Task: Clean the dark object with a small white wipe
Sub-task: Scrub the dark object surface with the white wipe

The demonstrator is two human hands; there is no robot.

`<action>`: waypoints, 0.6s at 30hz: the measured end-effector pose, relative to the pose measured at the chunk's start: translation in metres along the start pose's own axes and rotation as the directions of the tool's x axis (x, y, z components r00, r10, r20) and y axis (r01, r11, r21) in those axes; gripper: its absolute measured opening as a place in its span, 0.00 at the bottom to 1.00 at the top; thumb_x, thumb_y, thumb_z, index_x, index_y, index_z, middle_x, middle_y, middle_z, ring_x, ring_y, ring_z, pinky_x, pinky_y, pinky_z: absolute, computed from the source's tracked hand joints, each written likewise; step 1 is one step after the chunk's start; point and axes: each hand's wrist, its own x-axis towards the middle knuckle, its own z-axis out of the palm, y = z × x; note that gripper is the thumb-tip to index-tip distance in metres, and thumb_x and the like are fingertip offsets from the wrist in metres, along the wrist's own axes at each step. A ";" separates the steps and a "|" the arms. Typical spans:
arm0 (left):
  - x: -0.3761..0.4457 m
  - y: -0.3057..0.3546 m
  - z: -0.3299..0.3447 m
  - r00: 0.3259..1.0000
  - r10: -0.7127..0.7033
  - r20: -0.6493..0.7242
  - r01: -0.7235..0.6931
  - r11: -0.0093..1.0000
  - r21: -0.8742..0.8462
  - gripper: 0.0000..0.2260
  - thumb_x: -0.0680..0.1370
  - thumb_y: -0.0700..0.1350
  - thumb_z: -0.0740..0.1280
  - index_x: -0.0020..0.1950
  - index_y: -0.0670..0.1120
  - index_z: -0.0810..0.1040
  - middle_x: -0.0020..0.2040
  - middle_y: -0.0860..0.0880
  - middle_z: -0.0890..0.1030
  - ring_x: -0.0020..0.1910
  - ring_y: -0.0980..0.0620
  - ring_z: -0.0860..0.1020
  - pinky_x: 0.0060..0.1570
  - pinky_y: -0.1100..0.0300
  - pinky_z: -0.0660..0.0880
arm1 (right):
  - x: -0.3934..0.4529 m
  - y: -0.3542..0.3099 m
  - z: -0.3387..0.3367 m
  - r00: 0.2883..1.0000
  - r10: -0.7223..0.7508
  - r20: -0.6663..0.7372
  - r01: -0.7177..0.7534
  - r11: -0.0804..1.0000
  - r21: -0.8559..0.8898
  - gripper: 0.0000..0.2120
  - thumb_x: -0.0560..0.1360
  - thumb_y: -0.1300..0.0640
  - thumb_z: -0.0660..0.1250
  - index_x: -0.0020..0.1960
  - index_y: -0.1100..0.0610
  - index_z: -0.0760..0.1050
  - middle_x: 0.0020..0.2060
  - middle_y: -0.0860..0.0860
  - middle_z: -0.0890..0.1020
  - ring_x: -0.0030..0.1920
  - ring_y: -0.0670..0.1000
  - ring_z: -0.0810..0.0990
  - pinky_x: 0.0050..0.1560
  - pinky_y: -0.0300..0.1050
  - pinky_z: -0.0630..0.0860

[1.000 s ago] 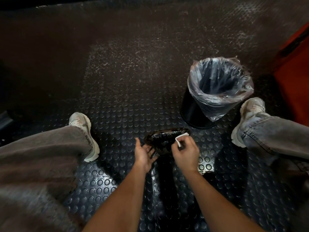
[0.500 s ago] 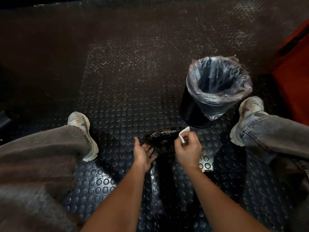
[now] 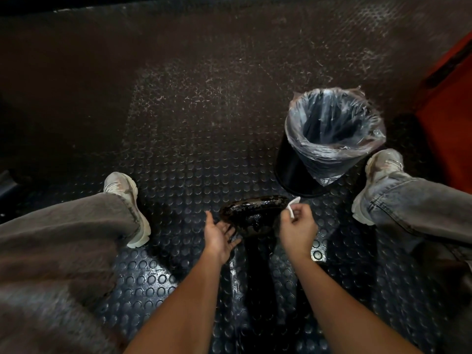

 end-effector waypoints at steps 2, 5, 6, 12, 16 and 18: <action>0.001 -0.001 0.000 1.000 -0.001 -0.006 0.001 1.000 0.001 0.41 0.79 0.72 0.45 0.78 0.42 0.66 0.77 0.42 0.68 0.75 0.43 0.67 0.71 0.37 0.65 | -0.008 -0.001 0.000 0.981 -0.185 0.055 0.188 0.980 -0.062 0.08 0.73 0.61 0.70 0.43 0.49 0.74 0.36 0.47 0.80 0.34 0.46 0.77 0.33 0.39 0.71; 0.000 -0.001 0.001 1.000 -0.002 -0.005 0.002 1.000 0.001 0.41 0.79 0.73 0.45 0.76 0.43 0.69 0.75 0.43 0.70 0.74 0.43 0.68 0.71 0.37 0.66 | -0.011 0.007 0.004 0.956 -0.264 0.131 0.284 0.943 -0.172 0.06 0.72 0.60 0.72 0.43 0.51 0.76 0.36 0.46 0.80 0.35 0.49 0.78 0.36 0.42 0.73; -0.002 0.000 0.002 1.000 -0.004 -0.003 0.004 1.000 0.001 0.41 0.79 0.73 0.45 0.76 0.43 0.69 0.76 0.43 0.70 0.74 0.43 0.68 0.71 0.38 0.66 | -0.010 0.011 0.005 0.956 -0.248 0.158 0.279 0.934 -0.223 0.05 0.72 0.59 0.72 0.44 0.52 0.77 0.37 0.47 0.81 0.36 0.51 0.78 0.37 0.44 0.73; -0.010 0.005 0.005 1.000 -0.005 -0.008 0.005 1.000 -0.001 0.39 0.81 0.69 0.44 0.78 0.41 0.64 0.78 0.42 0.66 0.76 0.43 0.66 0.73 0.38 0.63 | 0.004 0.019 0.004 0.991 0.088 0.102 -0.069 0.981 -0.183 0.02 0.76 0.58 0.69 0.46 0.55 0.77 0.35 0.49 0.82 0.39 0.54 0.82 0.31 0.39 0.68; -0.008 0.003 0.004 1.000 0.003 -0.009 -0.003 1.000 0.000 0.39 0.81 0.69 0.44 0.77 0.42 0.67 0.76 0.43 0.68 0.74 0.43 0.68 0.73 0.38 0.64 | 0.001 0.000 0.002 0.993 0.120 0.001 -0.120 0.992 -0.046 0.03 0.76 0.59 0.67 0.46 0.53 0.74 0.36 0.49 0.81 0.36 0.52 0.79 0.31 0.39 0.68; -0.006 0.002 0.003 1.000 0.008 -0.004 -0.008 1.000 -0.005 0.38 0.81 0.70 0.44 0.74 0.43 0.71 0.73 0.44 0.72 0.70 0.44 0.71 0.70 0.39 0.67 | -0.005 -0.007 0.002 0.999 0.028 -0.029 -0.029 0.999 -0.027 0.03 0.76 0.60 0.67 0.46 0.53 0.73 0.36 0.50 0.81 0.35 0.49 0.78 0.31 0.37 0.67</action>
